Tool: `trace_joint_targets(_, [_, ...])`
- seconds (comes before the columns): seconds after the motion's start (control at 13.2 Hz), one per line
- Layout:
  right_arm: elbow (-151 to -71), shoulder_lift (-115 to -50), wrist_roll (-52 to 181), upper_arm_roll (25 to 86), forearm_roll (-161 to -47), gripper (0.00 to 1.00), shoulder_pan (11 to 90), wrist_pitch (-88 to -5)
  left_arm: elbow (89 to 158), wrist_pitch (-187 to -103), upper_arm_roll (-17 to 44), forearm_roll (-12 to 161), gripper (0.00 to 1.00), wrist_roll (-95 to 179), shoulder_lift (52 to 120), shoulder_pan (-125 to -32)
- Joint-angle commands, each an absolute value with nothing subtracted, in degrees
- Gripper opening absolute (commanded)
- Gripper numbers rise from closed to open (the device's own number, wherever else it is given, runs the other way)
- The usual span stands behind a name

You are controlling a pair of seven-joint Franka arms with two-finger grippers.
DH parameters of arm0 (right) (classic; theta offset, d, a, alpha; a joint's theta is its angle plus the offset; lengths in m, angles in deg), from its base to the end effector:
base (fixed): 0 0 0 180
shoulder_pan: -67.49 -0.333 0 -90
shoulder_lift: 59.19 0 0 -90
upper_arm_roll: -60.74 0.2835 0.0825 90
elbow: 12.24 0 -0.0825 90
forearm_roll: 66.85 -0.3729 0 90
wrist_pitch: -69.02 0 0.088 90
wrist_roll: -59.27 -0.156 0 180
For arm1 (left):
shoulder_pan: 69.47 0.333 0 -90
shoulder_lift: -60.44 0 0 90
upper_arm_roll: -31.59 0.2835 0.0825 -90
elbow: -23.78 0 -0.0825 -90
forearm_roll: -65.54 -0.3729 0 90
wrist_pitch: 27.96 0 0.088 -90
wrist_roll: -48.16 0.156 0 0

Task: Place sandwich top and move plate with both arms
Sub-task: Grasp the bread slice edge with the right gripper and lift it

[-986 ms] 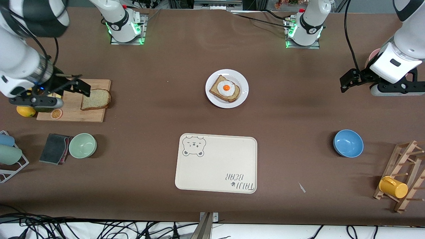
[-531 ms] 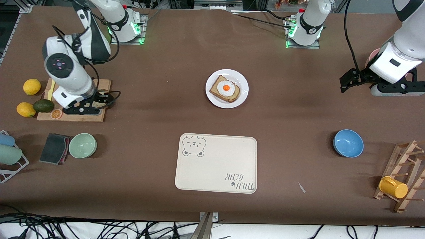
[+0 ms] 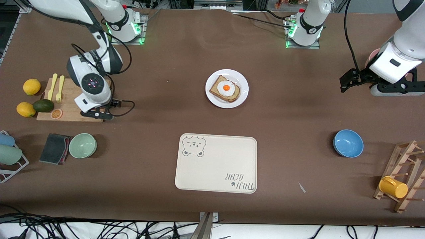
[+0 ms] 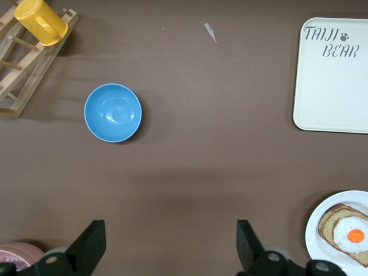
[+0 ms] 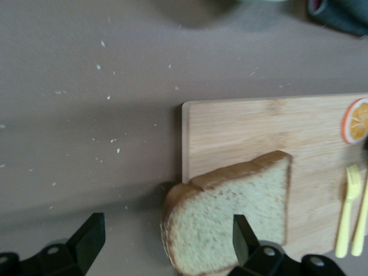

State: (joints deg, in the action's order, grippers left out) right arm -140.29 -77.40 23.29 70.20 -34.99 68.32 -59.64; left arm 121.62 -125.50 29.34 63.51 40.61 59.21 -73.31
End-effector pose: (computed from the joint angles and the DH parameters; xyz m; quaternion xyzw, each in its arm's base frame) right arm 0.4872 0.0441 0.1429 0.9764 -0.0301 -0.0690 0.2022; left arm 0.5443 -0.0531 0.5028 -0.9997 -0.0106 -0.0102 0.0169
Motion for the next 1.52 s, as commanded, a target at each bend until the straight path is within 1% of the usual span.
trace_joint_targets(0.0, [-139.9,-78.4,21.2,70.3,-33.1,0.92,68.1,-59.8,122.1,-125.0,29.3,65.1,1.0,42.0,58.3,-72.9])
trace_joint_targets(0.08, [-139.9,-78.6,20.9,70.3,-33.1,0.89,68.1,-59.6,122.1,-124.4,29.3,65.1,1.0,42.1,58.3,-72.9])
trace_joint_targets(0.15, [-139.9,-79.1,20.8,70.3,-33.1,0.83,68.1,-59.3,122.1,-124.4,29.3,65.1,1.0,42.1,58.3,-72.9])
trace_joint_targets(0.3, [-139.9,-79.6,20.8,70.2,-33.1,0.77,68.2,-58.3,122.1,-124.2,29.3,65.1,1.0,42.1,58.3,-72.9])
trace_joint_targets(0.68, [-139.9,-80.6,19.3,70.2,-33.2,0.69,68.1,-55.0,122.0,-124.2,29.4,65.1,1.0,42.8,58.3,-72.9])
trace_joint_targets(0.76, [-139.9,-81.1,19.4,70.1,-33.1,0.64,68.1,-54.6,122.0,-124.2,29.4,65.1,1.0,42.9,58.3,-72.9])
trace_joint_targets(0.91, [-139.9,-81.2,19.3,70.2,-33.1,0.49,68.0,-54.3,122.0,-124.1,29.3,65.1,1.0,42.9,58.3,-72.9])
trace_joint_targets(0.99, [-139.9,-81.2,19.3,70.2,-33.1,0.34,68.0,-52.9,122.0,-124.1,29.4,65.1,1.0,42.9,58.3,-72.9])
trace_joint_targets(1.06, [-139.8,-80.7,19.2,70.3,-33.2,0.07,67.9,-52.4,122.0,-124.1,29.4,65.1,1.0,42.9,58.3,-72.9])
trace_joint_targets(1.14, [-139.7,-80.5,18.6,70.4,-33.3,0.0,67.9,-52.1,122.0,-124.1,29.4,65.1,1.0,42.9,58.3,-72.9])
trace_joint_targets(1.29, [-139.3,-80.5,17.9,71.0,-33.3,0.0,67.9,-51.6,122.0,-124.1,29.4,65.1,1.0,42.9,58.3,-72.9])
trace_joint_targets(1.44, [-135.8,-80.5,17.9,73.4,-33.5,0.0,67.9,-45.1,122.0,-124.1,29.4,65.1,1.0,42.9,58.3,-72.9])
